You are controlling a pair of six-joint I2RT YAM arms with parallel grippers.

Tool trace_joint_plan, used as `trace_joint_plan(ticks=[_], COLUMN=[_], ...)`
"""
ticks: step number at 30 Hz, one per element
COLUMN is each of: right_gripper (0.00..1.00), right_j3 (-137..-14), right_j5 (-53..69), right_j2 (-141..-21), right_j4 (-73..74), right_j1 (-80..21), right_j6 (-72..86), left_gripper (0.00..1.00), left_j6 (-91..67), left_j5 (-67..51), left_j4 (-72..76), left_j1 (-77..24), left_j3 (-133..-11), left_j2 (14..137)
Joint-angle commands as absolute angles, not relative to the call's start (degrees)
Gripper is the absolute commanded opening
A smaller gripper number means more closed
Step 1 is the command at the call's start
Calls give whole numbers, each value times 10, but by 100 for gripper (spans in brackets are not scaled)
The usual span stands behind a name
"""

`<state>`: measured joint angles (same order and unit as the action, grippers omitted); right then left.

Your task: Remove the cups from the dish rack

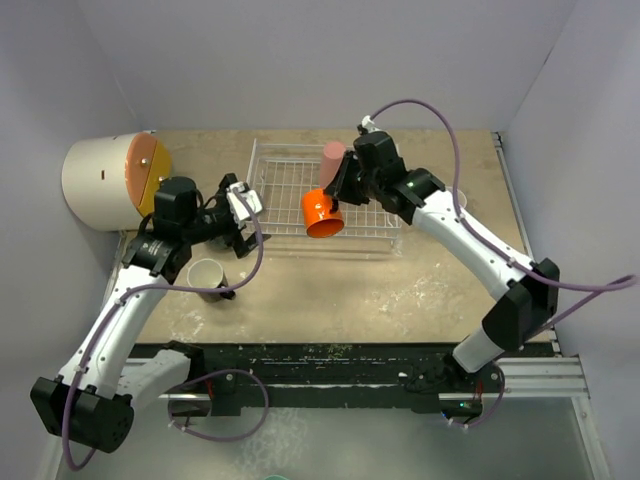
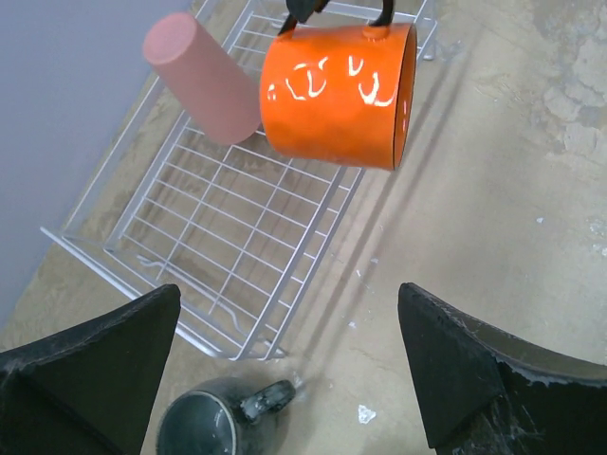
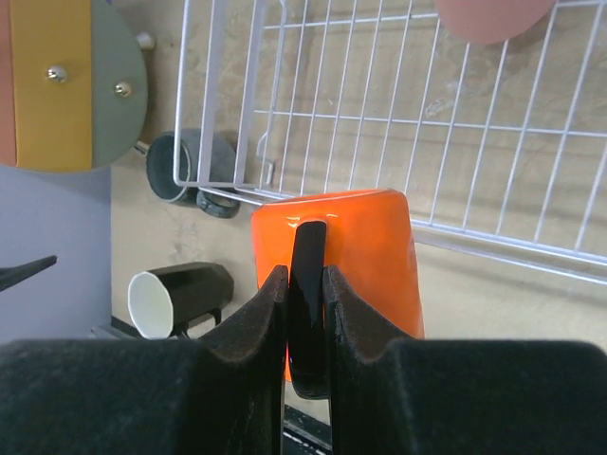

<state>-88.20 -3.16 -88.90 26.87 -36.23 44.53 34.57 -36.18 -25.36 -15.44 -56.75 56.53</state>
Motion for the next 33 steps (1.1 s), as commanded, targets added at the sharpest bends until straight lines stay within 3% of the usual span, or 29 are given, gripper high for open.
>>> trace_joint_plan(ticks=[1, 7, 20, 33], right_gripper=[0, 0, 0, 0], right_j3=[-939, -949, -950, -853], right_j5=[-10, 1, -17, 47], right_j2=[-899, -923, -940, -900], right_j4=[203, 164, 142, 58], right_j1=[-365, -381, -414, -437], right_j6=[511, 618, 705, 779], left_gripper=[99, 100, 97, 58], left_j6=[270, 265, 392, 440], left_j5=[-351, -314, -107, -65], left_j4=[-229, -209, -139, -63], left_j1=[-155, -177, -274, -277], left_j3=[-590, -584, -601, -565], left_j2=[567, 576, 647, 625])
